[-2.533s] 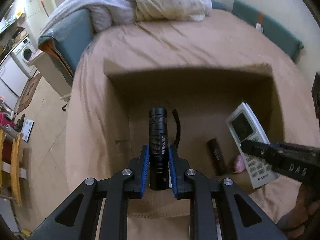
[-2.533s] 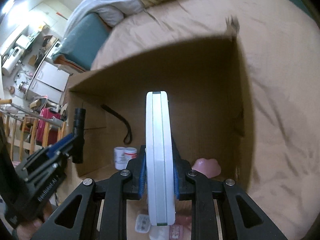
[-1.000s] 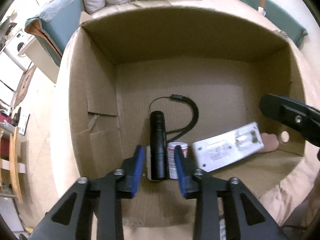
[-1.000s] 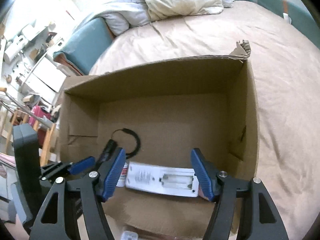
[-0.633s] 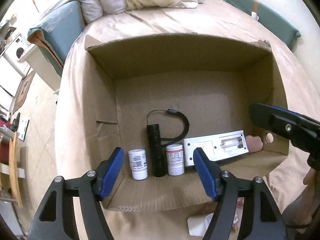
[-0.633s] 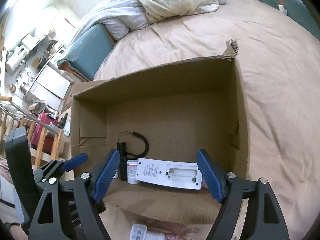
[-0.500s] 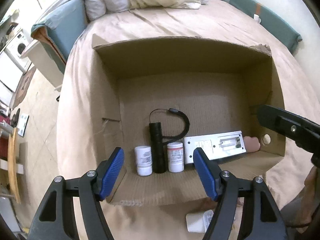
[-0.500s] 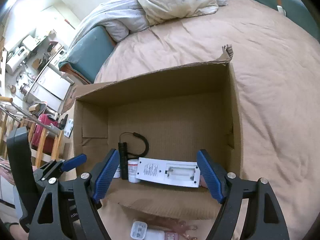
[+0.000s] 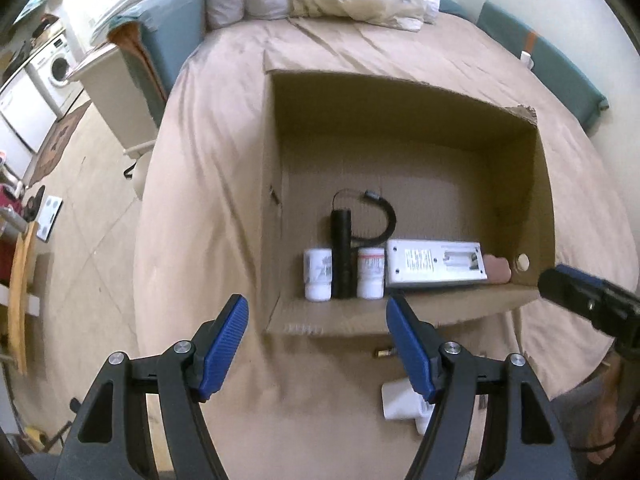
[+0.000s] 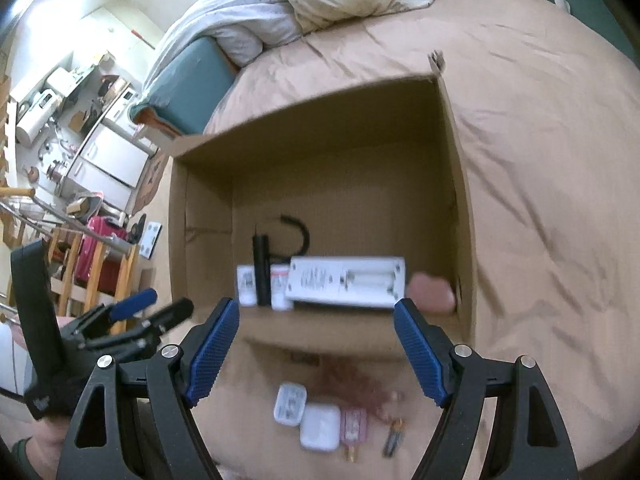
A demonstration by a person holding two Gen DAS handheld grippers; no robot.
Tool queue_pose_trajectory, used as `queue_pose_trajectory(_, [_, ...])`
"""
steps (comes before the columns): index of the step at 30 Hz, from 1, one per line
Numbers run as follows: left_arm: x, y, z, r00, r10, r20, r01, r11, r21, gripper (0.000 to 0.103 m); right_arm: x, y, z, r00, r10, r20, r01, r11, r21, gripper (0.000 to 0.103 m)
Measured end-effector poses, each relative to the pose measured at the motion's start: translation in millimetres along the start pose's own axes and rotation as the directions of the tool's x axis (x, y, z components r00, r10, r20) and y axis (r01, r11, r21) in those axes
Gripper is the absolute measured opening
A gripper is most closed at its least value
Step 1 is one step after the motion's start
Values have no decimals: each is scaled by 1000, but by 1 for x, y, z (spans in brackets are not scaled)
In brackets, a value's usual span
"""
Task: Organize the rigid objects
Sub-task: 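Grasp the white plug charger with the left tool while the right tool reaches the pink comb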
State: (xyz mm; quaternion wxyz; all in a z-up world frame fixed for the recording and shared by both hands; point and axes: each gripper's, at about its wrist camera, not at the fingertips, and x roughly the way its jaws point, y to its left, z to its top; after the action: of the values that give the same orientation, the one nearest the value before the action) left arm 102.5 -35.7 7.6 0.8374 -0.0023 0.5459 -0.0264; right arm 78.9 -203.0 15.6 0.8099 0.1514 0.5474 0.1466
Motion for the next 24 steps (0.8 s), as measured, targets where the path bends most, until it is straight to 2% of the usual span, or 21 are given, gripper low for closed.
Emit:
queue_pose_trajectory(4, [6,-3,-20,999,-18,-28,18,1000,5,69,0,-10,-21,999,-9,-43,10,999,30,84])
queue_pose_trajectory(6, [13,-9,-28,997,-51,-60,52,999,14,69,3,-18,-30,998,-4,-63,8,998,66,84])
queue_pose_trajectory(8, [24,-19,-36,990,-92,-110,97,994,41,69,6,-25,-37,997,-8,-78,16,995,100,84])
queue_pose_trajectory(10, [37,-35,-46,973,-134,-185,150,986,75,69,8,-33,-43,996,-11,-87,22,991,130,84])
queue_pose_trajectory(15, [55,-66,-61,958,-136,-254,172,977,124,69,13,-42,-45,995,-33,-94,48,986,158,84])
queue_pose_trajectory(20, [76,-89,-72,948,-88,-305,149,971,184,69,20,-48,-45,993,-37,-116,58,982,183,84])
queue_pose_trajectory(21, [78,-89,-72,951,-74,-301,136,972,190,67,22,-49,-45,992,-36,-124,59,981,186,84])
queue_pose_trajectory(23, [81,-84,-74,951,-65,-301,126,974,187,48,26,-52,-47,989,-37,-143,65,979,194,84])
queue_pose_trajectory(24, [82,-80,-74,947,-76,-311,136,975,176,43,28,-54,-48,987,-33,-155,64,978,200,84])
